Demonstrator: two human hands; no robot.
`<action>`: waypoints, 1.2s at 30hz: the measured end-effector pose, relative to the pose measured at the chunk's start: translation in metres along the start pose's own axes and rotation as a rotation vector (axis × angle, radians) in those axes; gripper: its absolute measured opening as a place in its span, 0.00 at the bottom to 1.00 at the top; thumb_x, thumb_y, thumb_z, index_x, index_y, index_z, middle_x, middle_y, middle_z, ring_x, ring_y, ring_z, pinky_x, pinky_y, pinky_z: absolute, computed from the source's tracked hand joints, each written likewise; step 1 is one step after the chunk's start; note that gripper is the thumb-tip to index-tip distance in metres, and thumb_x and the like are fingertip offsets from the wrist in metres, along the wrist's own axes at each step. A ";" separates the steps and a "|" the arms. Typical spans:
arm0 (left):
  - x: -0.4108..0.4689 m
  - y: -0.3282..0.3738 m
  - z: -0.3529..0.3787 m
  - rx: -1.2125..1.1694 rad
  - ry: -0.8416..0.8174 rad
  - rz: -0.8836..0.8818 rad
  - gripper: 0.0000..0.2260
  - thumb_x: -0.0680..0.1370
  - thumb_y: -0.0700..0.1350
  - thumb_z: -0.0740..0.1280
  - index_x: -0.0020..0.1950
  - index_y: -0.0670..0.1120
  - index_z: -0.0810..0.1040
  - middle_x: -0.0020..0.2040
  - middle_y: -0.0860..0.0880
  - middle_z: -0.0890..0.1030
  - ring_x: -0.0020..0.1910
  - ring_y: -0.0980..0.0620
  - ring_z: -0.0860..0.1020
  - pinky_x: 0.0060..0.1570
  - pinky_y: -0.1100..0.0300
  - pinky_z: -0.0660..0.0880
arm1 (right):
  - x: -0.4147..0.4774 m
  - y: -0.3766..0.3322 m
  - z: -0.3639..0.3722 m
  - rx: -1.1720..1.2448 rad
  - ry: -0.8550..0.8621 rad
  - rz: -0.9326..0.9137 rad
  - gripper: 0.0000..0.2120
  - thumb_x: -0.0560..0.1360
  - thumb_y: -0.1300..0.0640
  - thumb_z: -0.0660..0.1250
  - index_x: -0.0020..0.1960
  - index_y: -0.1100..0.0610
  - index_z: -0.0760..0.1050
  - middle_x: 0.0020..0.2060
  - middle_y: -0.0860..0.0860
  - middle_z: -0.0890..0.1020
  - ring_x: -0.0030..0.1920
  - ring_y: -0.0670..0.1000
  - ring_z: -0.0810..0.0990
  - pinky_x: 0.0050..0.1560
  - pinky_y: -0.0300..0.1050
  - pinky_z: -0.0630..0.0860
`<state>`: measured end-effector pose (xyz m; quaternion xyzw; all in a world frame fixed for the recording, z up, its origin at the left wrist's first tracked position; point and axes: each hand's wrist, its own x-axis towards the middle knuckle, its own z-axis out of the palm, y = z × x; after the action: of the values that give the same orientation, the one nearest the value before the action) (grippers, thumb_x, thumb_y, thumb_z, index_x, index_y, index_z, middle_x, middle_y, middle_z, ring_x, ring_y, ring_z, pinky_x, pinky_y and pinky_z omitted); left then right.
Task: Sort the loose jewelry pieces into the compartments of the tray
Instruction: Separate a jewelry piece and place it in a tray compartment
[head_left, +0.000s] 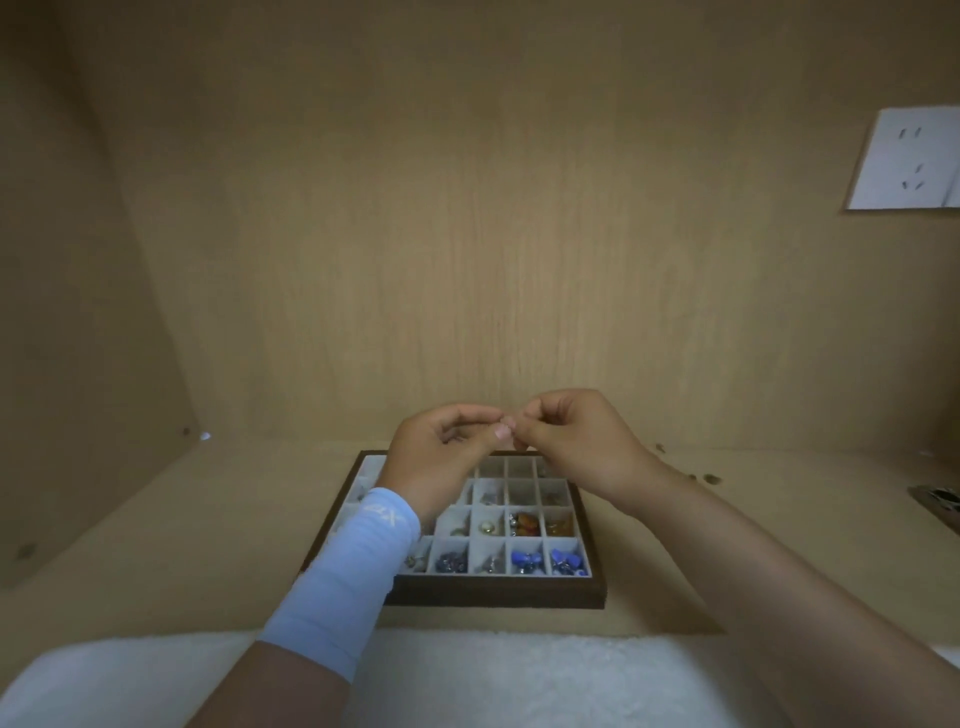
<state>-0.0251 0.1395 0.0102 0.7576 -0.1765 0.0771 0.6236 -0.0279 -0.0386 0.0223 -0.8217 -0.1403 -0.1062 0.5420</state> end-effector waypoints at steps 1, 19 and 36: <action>-0.002 -0.002 -0.009 -0.009 0.011 0.001 0.07 0.73 0.42 0.75 0.49 0.52 0.84 0.44 0.58 0.86 0.45 0.63 0.82 0.43 0.74 0.75 | 0.004 -0.001 0.010 -0.008 -0.027 0.000 0.08 0.77 0.55 0.71 0.42 0.55 0.84 0.34 0.46 0.85 0.35 0.40 0.82 0.41 0.37 0.77; -0.009 -0.042 -0.116 0.056 0.278 -0.140 0.08 0.77 0.45 0.68 0.42 0.51 0.86 0.39 0.55 0.86 0.37 0.61 0.81 0.41 0.69 0.75 | 0.065 -0.034 0.120 -0.554 -0.170 -0.288 0.07 0.79 0.49 0.68 0.49 0.50 0.82 0.42 0.45 0.84 0.41 0.44 0.80 0.46 0.46 0.78; -0.011 -0.068 -0.127 0.639 0.014 -0.257 0.15 0.79 0.44 0.59 0.60 0.55 0.81 0.58 0.53 0.82 0.55 0.50 0.79 0.56 0.59 0.74 | 0.073 -0.051 0.156 -1.237 -0.591 -0.205 0.10 0.77 0.49 0.68 0.48 0.54 0.83 0.39 0.51 0.82 0.40 0.52 0.79 0.35 0.42 0.68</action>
<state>0.0022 0.2758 -0.0289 0.9302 -0.0421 0.0546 0.3606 0.0261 0.1321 0.0295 -0.9568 -0.2726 0.0111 -0.1000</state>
